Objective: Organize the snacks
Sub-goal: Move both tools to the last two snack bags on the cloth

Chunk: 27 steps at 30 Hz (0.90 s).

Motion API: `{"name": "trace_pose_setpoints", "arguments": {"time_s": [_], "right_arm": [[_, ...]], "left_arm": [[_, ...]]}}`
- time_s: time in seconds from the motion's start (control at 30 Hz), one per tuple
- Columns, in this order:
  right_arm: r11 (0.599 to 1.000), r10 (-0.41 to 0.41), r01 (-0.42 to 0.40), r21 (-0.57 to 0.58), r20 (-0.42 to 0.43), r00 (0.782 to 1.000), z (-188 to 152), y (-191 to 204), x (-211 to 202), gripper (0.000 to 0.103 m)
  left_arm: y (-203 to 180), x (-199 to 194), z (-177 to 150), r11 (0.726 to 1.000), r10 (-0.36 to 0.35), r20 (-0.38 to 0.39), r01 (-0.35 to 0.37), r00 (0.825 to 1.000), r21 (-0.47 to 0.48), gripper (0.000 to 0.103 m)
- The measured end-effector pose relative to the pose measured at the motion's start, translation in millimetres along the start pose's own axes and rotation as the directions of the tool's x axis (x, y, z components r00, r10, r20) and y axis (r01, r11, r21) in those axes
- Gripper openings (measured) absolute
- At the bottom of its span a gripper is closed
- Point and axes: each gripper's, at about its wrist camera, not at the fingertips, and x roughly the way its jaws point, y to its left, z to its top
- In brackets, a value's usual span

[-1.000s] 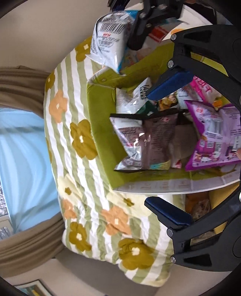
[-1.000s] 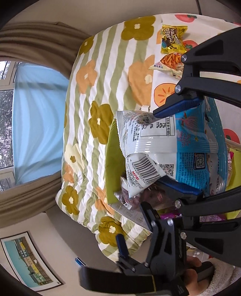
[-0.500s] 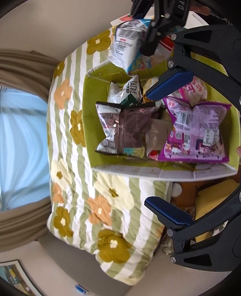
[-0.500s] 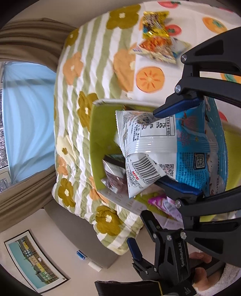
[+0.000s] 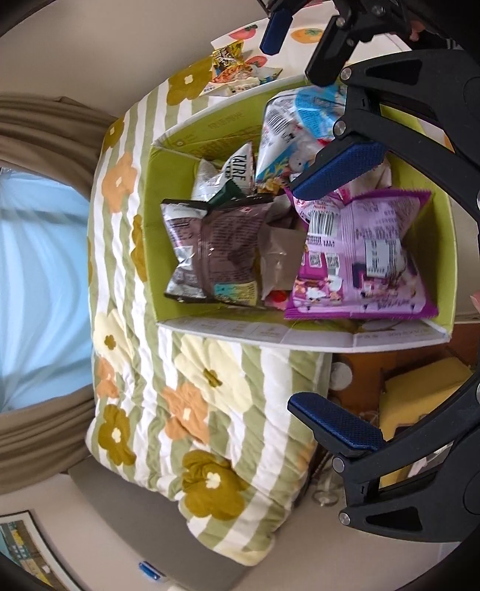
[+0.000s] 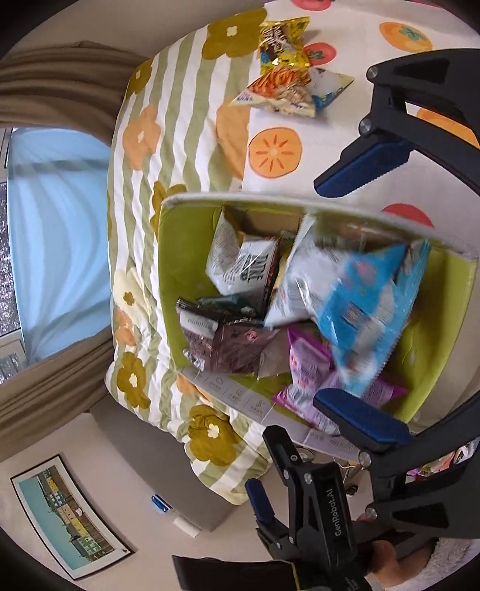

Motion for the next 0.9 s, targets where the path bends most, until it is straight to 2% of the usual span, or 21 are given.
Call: {"name": "trace_pose_setpoints", "arguments": {"time_s": [0.3,0.57,0.73,0.9], "right_arm": [[1.0,-0.029,0.028,0.001,0.032,0.999,-7,-7,-22,0.103],[0.999,-0.028,0.025,0.028,0.093,0.995,-10,-35,-50,0.103],[0.999,-0.047,0.043,0.03,0.124,0.991,-13,-71,-72,0.103],[0.998,-0.058,0.054,0.037,0.132,0.99,-16,-131,-98,0.103]], "left_arm": [[-20,-13,5,0.999,-0.018,0.022,0.017,1.0,0.036,0.103],[-59,-32,14,0.998,-0.016,0.051,0.013,0.999,0.059,0.103],[-108,-42,21,0.998,-0.022,0.073,0.018,0.997,0.066,0.103],[-173,-47,30,0.998,-0.038,0.074,0.033,0.997,0.06,0.103]]}}
